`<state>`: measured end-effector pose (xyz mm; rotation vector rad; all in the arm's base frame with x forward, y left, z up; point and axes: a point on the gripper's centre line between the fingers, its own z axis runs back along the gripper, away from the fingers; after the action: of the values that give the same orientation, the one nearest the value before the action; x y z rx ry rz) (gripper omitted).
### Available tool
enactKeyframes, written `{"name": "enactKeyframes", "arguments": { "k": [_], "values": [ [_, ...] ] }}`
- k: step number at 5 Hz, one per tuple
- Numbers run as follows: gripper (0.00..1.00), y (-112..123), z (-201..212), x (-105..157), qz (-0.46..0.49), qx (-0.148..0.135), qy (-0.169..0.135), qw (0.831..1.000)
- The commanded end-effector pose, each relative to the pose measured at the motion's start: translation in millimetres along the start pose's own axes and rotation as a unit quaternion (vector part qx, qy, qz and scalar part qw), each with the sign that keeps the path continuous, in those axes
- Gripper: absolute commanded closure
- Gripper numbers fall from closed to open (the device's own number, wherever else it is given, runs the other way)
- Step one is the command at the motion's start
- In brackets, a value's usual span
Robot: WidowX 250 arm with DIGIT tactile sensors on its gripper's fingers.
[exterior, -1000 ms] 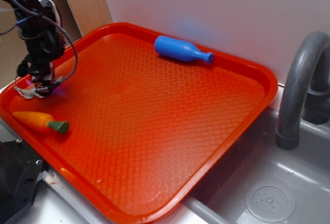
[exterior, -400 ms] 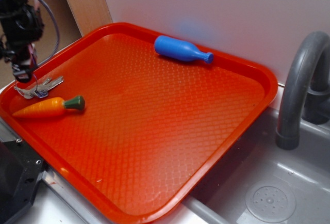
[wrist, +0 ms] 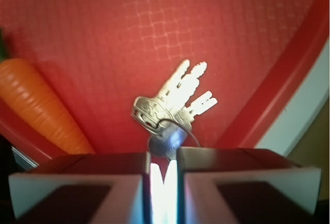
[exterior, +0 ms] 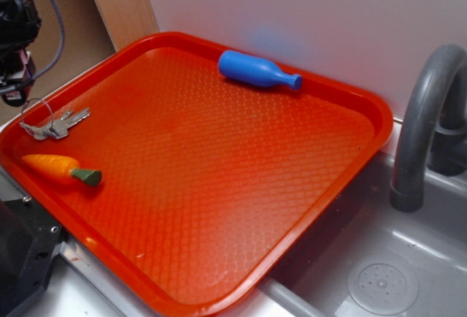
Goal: Grab the silver keys.
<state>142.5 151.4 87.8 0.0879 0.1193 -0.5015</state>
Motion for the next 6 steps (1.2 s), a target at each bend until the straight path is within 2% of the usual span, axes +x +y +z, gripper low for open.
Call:
{"name": "enactKeyframes", "arguments": {
  "k": [1, 2, 4, 5, 6],
  "values": [
    [0.0, 3, 3, 7, -0.031, 0.037, -0.033, 0.998],
    [0.0, 0, 1, 10, -0.047, 0.034, -0.048, 0.997],
    [0.0, -3, -18, 12, -0.046, 0.065, -0.013, 0.997],
    [0.0, 1, -20, 11, -0.038, 0.061, -0.022, 0.997],
    [0.0, 8, -29, 15, -0.02, 0.069, -0.003, 0.997]
  ]
}}
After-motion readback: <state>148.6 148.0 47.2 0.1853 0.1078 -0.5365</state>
